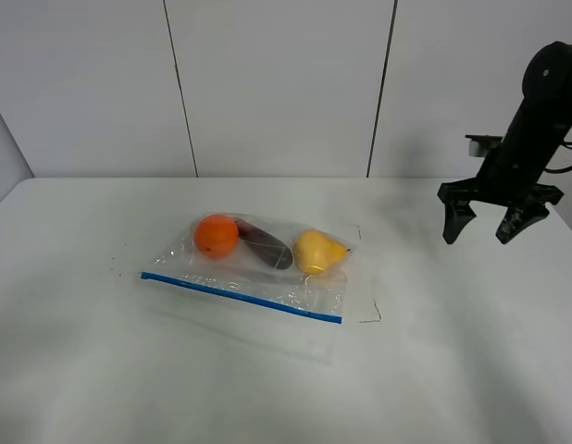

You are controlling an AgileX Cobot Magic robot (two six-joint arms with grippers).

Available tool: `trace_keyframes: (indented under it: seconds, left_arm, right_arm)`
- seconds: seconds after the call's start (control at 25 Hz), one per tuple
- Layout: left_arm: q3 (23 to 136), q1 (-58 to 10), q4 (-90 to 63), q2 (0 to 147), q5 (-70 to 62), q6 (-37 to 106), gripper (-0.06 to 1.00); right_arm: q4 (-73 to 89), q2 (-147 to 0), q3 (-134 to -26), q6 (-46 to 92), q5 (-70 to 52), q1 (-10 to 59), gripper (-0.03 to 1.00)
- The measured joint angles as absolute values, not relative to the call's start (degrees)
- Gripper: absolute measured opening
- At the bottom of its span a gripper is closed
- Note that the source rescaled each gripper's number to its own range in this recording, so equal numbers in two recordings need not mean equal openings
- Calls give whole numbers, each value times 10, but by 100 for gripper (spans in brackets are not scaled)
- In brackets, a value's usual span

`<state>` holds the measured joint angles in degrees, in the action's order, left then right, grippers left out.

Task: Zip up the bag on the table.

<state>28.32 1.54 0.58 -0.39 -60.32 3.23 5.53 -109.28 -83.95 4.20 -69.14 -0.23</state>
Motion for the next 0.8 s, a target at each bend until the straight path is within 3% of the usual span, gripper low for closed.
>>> trace_keyframes:
  seconds: [0.36,0.8]
  left_arm:
    - [283,15,6,-4,-603,32,99]
    - [283,15,6,-4,-603,32,99]
  right_arm:
    - [51,-807,-509,42,-694,-2,95]
    - [51,-370,-308,40,-604,-2,95]
